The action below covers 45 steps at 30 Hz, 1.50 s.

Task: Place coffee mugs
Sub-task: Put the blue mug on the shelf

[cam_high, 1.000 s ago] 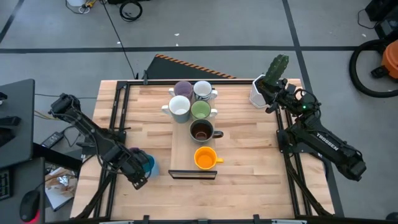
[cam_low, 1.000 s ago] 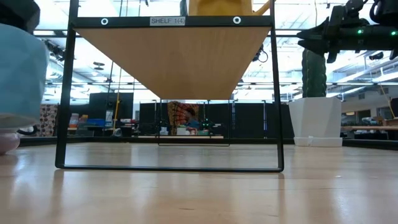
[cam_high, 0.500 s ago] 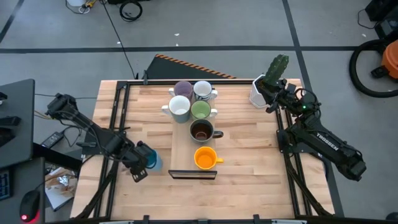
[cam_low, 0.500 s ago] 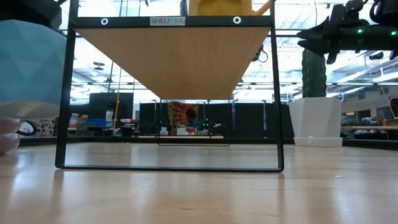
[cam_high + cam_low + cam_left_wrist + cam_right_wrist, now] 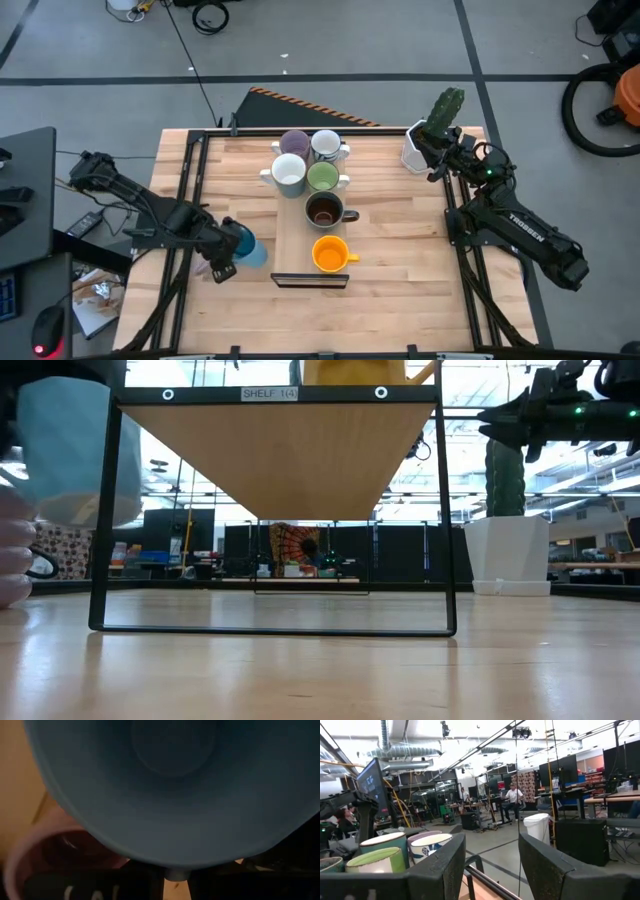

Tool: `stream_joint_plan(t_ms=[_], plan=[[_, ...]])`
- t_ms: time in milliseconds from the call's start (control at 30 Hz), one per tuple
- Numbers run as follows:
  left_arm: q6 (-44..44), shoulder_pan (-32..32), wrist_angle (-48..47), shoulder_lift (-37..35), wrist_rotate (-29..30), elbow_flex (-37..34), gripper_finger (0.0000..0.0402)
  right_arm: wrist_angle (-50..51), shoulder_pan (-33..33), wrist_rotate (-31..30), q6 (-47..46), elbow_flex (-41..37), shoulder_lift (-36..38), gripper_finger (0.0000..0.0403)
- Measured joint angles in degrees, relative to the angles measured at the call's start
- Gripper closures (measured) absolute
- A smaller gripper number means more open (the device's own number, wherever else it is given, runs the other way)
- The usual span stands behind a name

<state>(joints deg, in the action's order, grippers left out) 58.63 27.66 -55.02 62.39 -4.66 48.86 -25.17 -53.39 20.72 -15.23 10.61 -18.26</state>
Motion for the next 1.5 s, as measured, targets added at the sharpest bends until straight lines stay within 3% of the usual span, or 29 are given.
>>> stream_joint_plan(t_ms=[300, 633, 800, 1100, 1500], plan=[[-7.7, -4.2, -5.2, -0.3, 0.1, 1.5, 0.0349, 0.2, 0.0, 0.5, -2.7, 0.0, 0.0, 0.0214], [-17.8, -7.9, -22.4, -0.2, 12.6, 18.8, 0.0349, 0.4, 0.0, 4.6, -2.9, 0.0, 0.0, 0.0214], [-24.8, -11.1, -22.1, -0.2, 16.9, 22.8, 0.0349, 0.4, 0.0, 4.6, -5.3, 0.0, 0.0, 0.0214], [-41.4, -16.4, -14.8, 4.1, 17.1, 22.9, 0.0349, 0.5, 0.0, 5.6, -5.8, 0.0, 0.0, 0.0214], [-55.3, -23.3, -12.3, 10.6, 11.9, 22.9, 0.0349, 0.4, 0.0, 6.4, -5.7, 0.0, 0.0, 0.0214]])
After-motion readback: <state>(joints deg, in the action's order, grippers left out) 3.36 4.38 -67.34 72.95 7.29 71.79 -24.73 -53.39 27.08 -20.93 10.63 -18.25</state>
